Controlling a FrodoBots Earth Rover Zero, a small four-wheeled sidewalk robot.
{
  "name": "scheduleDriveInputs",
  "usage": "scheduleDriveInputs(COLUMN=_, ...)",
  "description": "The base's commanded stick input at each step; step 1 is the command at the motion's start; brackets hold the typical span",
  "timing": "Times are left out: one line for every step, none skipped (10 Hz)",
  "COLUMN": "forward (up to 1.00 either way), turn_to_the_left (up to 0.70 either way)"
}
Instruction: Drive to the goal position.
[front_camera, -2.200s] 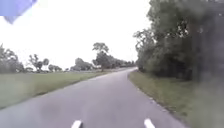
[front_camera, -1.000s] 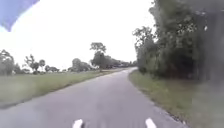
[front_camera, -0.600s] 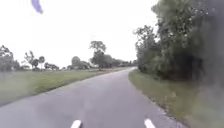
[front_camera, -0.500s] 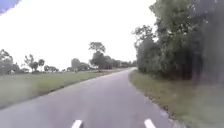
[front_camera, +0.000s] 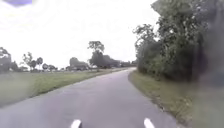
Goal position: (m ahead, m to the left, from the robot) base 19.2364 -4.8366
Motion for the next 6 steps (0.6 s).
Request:
scheduleDriveInputs(forward=0.84, turn_to_the_left=0.03)
scheduleDriveInputs(forward=0.84, turn_to_the_left=0.03)
scheduleDriveInputs(forward=0.84, turn_to_the_left=0.03)
scheduleDriveInputs(forward=0.84, turn_to_the_left=0.03)
scheduleDriveInputs(forward=0.84, turn_to_the_left=0.03)
scheduleDriveInputs(forward=0.84, turn_to_the_left=0.03)
